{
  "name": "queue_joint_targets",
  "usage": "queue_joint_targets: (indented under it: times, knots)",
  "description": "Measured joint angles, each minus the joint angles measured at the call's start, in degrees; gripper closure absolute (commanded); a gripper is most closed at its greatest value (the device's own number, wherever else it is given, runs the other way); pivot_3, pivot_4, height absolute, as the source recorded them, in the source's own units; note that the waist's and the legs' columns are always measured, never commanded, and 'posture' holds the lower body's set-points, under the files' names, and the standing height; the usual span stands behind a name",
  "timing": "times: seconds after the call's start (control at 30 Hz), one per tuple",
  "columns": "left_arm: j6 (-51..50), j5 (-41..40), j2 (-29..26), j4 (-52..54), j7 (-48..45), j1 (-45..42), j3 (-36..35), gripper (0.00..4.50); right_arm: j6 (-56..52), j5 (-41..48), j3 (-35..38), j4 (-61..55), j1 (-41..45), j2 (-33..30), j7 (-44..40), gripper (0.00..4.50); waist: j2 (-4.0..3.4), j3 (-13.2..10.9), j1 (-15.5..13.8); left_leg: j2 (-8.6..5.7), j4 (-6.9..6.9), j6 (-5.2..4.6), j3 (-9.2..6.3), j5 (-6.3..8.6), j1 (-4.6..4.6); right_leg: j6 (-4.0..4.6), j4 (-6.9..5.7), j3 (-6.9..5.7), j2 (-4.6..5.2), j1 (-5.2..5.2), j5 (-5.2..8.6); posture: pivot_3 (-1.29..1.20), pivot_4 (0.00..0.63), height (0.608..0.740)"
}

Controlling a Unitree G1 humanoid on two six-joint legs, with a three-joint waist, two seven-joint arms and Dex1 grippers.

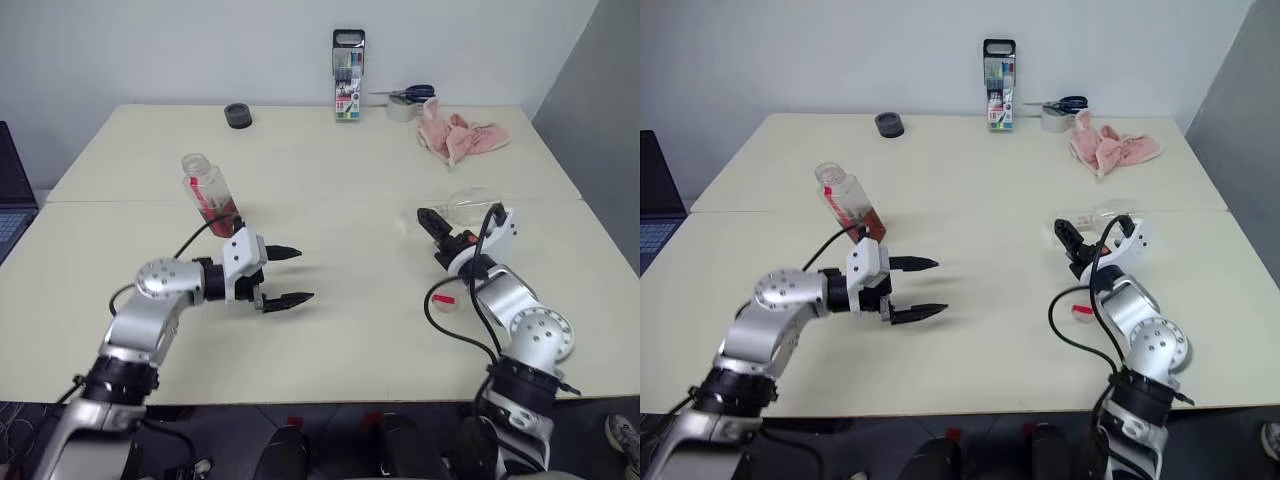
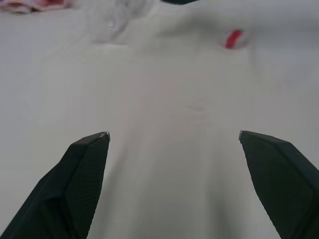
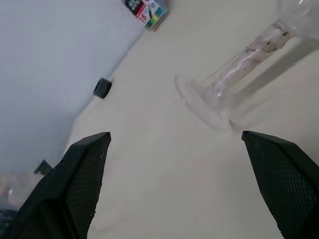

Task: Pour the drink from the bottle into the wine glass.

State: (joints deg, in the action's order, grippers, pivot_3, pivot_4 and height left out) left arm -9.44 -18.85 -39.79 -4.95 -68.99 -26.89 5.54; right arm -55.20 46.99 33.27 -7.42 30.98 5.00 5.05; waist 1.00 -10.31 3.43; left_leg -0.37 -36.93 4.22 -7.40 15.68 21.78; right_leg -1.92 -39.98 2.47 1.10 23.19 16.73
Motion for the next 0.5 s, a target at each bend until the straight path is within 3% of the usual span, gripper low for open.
queue_joint_targets:
  times: [0.23, 0.5]
  knots:
    - [1.71, 0.00, 0.22, -5.02, -5.70, -3.51, 0.30, 0.07, 12.00, -0.11, 2.15, 17.80, 7.31, -1.51, 1.15, 0.00, -0.04, -0.01, 0.57, -0.03, 0.01, -0.01, 0.04, 0.01, 0.07, 0.01, 0.02, 0.05, 0.04, 0.05, 0.00, 0.00, 0.150, 0.740]
    - [2.80, 0.03, 1.25, -7.16, -7.08, -5.06, 0.30, 0.07, 19.73, -0.69, 2.08, 29.57, 10.93, -4.63, -1.67, 0.00, -0.09, -0.03, 1.34, -0.02, 0.00, -0.02, 0.04, 0.01, 0.05, 0.00, -0.01, 0.07, 0.04, 0.05, 0.00, 0.00, 0.150, 0.740]
